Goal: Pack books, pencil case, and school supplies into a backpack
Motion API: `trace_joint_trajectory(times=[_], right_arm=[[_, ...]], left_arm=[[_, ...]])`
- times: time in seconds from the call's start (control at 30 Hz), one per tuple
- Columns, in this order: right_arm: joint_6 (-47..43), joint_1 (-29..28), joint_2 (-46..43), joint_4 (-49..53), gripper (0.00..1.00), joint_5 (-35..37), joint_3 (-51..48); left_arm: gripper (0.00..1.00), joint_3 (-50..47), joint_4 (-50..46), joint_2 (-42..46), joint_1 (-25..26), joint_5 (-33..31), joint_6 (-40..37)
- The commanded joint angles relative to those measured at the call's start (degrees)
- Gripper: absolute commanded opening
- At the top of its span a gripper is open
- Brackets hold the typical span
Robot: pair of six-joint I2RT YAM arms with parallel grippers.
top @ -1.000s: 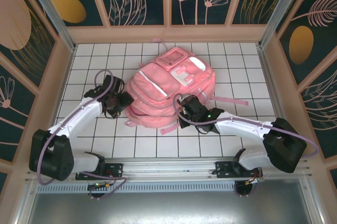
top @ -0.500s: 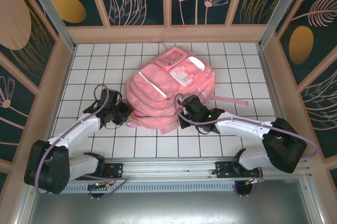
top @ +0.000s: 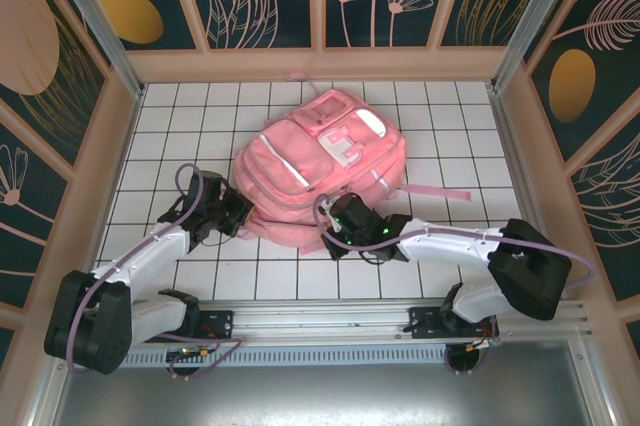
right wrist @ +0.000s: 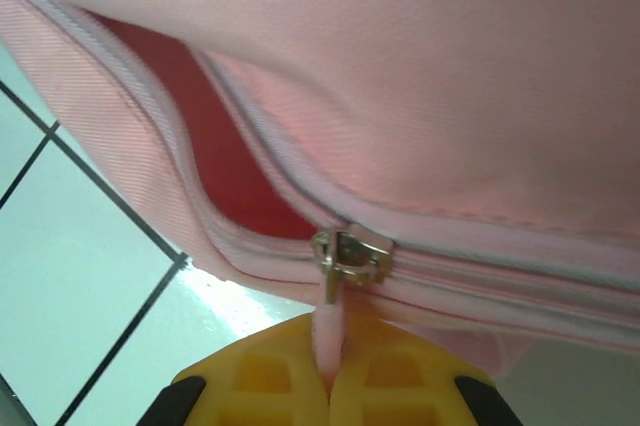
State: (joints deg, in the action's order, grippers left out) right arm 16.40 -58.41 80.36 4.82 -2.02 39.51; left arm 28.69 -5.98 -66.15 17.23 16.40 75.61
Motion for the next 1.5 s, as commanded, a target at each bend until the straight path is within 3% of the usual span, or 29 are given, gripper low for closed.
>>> trace_joint_trajectory(times=[0.0, 0.37, 0.57, 0.63, 0.87, 1.0, 1.2, 1.47], right_arm=[[-0.4, -2.1, 1.9, -5.3, 0.00, -3.5, 3.3], [1.2, -6.4, 10.8, -6.8, 0.00, -5.1, 13.1], [2.7, -6.9, 11.3, -4.0, 0.00, 1.6, 14.6], [3.6, -6.1, 9.2, -3.0, 0.00, 4.0, 12.7], [8.8, 0.5, -4.2, 1.3, 0.00, 9.4, 1.4], [10.2, 6.2, -10.2, 4.2, 0.00, 10.5, -2.6], [9.9, 10.9, -13.8, 4.8, 0.00, 9.5, -5.2], [7.6, 10.7, -13.2, 1.4, 0.00, 3.2, -7.2]], left_arm=[[0.00, -0.8, 2.6, 1.6, 0.1, 1.2, 2.1], [0.00, -2.0, 4.0, 4.7, 0.2, 1.0, 4.3], [0.00, -0.2, 4.5, 4.3, 2.4, 0.8, -0.8], [0.19, 1.8, 0.9, 4.5, 2.6, 0.1, -5.5], [0.53, 6.4, -5.8, 9.7, 2.5, -4.0, -16.2], [0.55, 7.7, -6.3, 7.0, 2.5, -4.6, -15.7], [0.48, 6.4, 2.5, -0.7, 2.5, 0.0, -13.3], [0.64, 6.2, 15.7, -10.9, 2.8, 3.3, -9.8]])
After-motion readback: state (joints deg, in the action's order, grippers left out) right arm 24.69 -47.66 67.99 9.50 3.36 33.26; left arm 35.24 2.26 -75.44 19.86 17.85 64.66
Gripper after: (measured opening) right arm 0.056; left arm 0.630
